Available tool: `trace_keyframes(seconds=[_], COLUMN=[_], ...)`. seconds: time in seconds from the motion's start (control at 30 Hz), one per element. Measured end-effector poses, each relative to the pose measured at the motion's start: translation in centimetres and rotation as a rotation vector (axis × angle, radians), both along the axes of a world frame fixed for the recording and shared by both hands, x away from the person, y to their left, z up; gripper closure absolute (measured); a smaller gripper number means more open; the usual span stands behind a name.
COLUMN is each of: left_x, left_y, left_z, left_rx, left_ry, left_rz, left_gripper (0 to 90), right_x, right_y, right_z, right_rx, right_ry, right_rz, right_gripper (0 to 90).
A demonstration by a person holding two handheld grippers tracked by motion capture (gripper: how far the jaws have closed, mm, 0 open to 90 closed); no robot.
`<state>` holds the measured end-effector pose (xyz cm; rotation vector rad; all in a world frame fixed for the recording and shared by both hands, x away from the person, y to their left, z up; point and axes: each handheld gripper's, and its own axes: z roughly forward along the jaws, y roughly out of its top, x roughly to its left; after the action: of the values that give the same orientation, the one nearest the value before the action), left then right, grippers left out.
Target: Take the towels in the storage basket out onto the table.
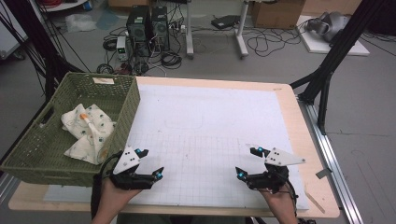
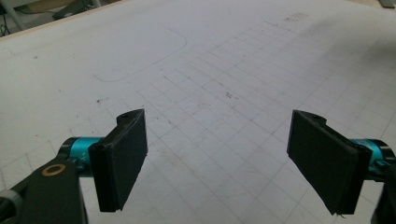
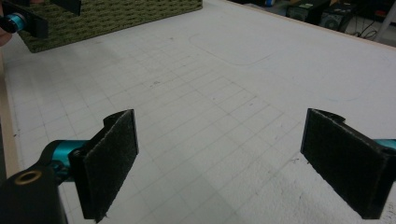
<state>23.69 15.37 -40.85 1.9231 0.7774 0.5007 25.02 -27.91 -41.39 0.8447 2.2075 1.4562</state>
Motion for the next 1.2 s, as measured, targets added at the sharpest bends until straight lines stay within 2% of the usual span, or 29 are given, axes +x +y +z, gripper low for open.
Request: trace_keyframes(seconds=[1.2], left_x=[-0.23], left_y=[-0.54], left_z=[0.38], left_rx=[-0.002], left_ry=[-0.008], left_rz=[-0.023], left_gripper=[21.4], right_x=[-0.56], right_y=[0.03], right_z=[0.13], right_rx=[-0.003], right_ry=[-0.023], right_rz=[0.008], right_gripper=[10.4])
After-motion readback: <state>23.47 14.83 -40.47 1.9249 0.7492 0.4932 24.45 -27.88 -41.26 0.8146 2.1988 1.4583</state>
